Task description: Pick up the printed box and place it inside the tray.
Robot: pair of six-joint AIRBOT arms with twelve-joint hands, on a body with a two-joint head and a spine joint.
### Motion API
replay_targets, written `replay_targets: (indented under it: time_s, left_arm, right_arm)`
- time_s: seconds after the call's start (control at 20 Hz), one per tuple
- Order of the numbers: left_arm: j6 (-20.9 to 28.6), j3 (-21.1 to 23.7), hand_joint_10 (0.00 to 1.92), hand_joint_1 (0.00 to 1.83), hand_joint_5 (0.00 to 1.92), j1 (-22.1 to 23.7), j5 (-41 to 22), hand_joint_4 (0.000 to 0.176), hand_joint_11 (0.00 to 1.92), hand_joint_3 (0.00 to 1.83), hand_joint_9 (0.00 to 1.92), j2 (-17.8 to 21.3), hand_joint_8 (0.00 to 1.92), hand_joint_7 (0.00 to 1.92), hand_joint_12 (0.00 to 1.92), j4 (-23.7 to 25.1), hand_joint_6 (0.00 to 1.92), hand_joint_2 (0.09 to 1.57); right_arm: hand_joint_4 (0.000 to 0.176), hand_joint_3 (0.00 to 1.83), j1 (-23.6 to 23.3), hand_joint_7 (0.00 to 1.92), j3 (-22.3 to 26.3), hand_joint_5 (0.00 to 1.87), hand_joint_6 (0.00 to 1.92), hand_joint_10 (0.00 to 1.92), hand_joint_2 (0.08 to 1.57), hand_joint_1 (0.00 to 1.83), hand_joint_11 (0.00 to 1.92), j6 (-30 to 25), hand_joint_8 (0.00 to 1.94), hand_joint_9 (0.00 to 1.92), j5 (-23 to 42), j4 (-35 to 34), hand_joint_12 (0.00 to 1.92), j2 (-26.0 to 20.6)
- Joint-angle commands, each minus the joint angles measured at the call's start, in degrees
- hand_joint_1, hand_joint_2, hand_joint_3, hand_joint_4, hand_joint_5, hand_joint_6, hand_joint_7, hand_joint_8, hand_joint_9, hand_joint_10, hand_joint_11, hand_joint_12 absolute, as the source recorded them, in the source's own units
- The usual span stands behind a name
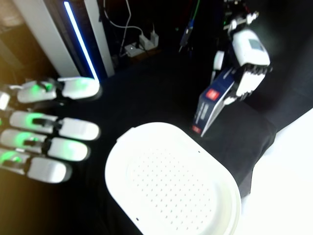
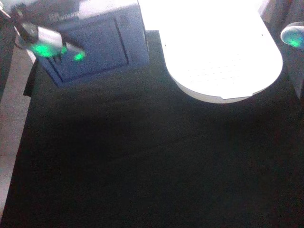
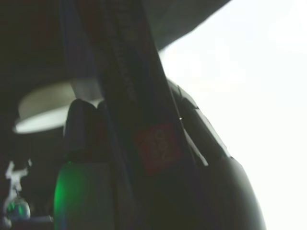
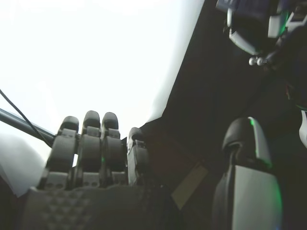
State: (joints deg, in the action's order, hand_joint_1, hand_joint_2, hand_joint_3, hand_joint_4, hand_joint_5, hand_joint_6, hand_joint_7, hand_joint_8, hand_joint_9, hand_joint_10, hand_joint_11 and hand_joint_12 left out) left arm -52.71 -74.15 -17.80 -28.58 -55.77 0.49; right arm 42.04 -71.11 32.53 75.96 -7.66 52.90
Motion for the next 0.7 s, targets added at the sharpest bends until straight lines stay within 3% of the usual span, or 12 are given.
replay_targets:
  time_s: [0.0,0.05,0.1,0.15,0.3,0.35,0.45,0.6,0.65]
  left_arm:
    - [0.31,0.51,0.27,1.27,0.91,2.13,-10.22,0.000,1.16,0.00,1.41,0.78,0.87,1.14,0.98,0.18,0.94,1.10]
    - [0.31,0.89,0.23,1.28,0.96,3.20,-10.96,0.000,1.18,0.00,1.44,0.85,0.78,1.19,0.95,0.54,0.88,1.07]
    - [0.31,1.25,0.21,1.29,0.99,4.48,-11.59,0.000,1.20,0.00,1.48,0.85,0.76,1.22,0.96,1.34,0.81,1.06]
    - [0.31,1.71,0.17,1.29,0.96,5.74,-12.43,0.000,1.18,0.00,1.48,0.84,0.75,1.21,0.96,2.02,0.86,1.07]
    - [0.31,3.45,0.12,1.28,0.96,6.86,-15.45,0.000,1.05,0.00,1.44,1.21,0.89,1.16,1.05,3.20,0.82,1.08]
    - [0.31,4.27,0.14,1.27,0.87,7.15,-16.49,0.000,1.08,0.00,1.46,1.16,1.02,1.09,1.04,4.08,0.93,1.12]
    - [0.31,4.95,0.15,1.27,0.85,7.17,-17.80,0.000,1.06,0.00,1.46,0.96,1.08,1.06,1.00,4.40,0.93,1.13]
    - [0.31,4.47,0.15,1.27,0.87,7.19,-18.43,0.000,1.08,0.00,1.47,-1.11,1.06,1.07,0.95,4.48,0.91,1.12]
    - [0.31,3.95,0.14,1.27,0.90,7.21,-18.30,0.000,1.08,0.00,1.46,-1.95,1.00,1.10,0.96,4.48,0.89,1.11]
  right_arm:
    - [0.153,0.00,-0.97,0.09,-0.41,0.00,0.00,0.00,0.82,0.66,0.00,-0.53,0.00,0.09,6.54,-1.17,0.42,-0.24]
    - [0.154,0.00,-0.97,0.08,-0.52,0.00,0.00,0.00,0.81,0.67,0.00,-0.53,0.00,0.10,6.14,-1.15,0.47,-0.20]
    - [0.169,0.00,-1.09,0.08,-0.78,0.00,0.00,0.00,0.80,0.68,0.00,-0.53,0.00,0.10,5.33,-1.15,0.45,-0.05]
    - [0.175,0.00,-1.49,0.10,-1.29,0.00,0.00,0.01,0.79,0.71,0.00,-0.53,0.01,0.11,4.19,-1.13,0.44,0.37]
    - [0.176,0.00,-4.48,0.15,-3.24,0.00,0.00,0.01,0.75,0.72,0.00,-0.55,0.01,0.14,0.28,0.34,0.54,2.90]
    - [0.176,0.00,-6.46,0.16,-4.11,0.00,0.00,0.00,0.70,0.76,0.00,-0.56,0.00,0.14,-1.83,1.60,0.61,4.28]
    - [0.176,0.00,-9.26,0.16,-5.25,0.00,0.00,0.00,0.69,0.79,0.00,-0.56,0.00,0.14,-4.75,3.49,0.61,6.06]
    - [0.176,0.00,-11.65,0.14,-6.40,0.00,0.00,0.00,0.68,0.85,0.00,-0.56,0.00,0.12,-7.05,4.91,0.68,8.28]
    - [0.176,0.00,-11.81,0.08,-6.90,0.00,0.00,0.01,0.66,0.81,0.00,-0.56,0.01,0.07,-7.35,4.97,0.51,9.30]
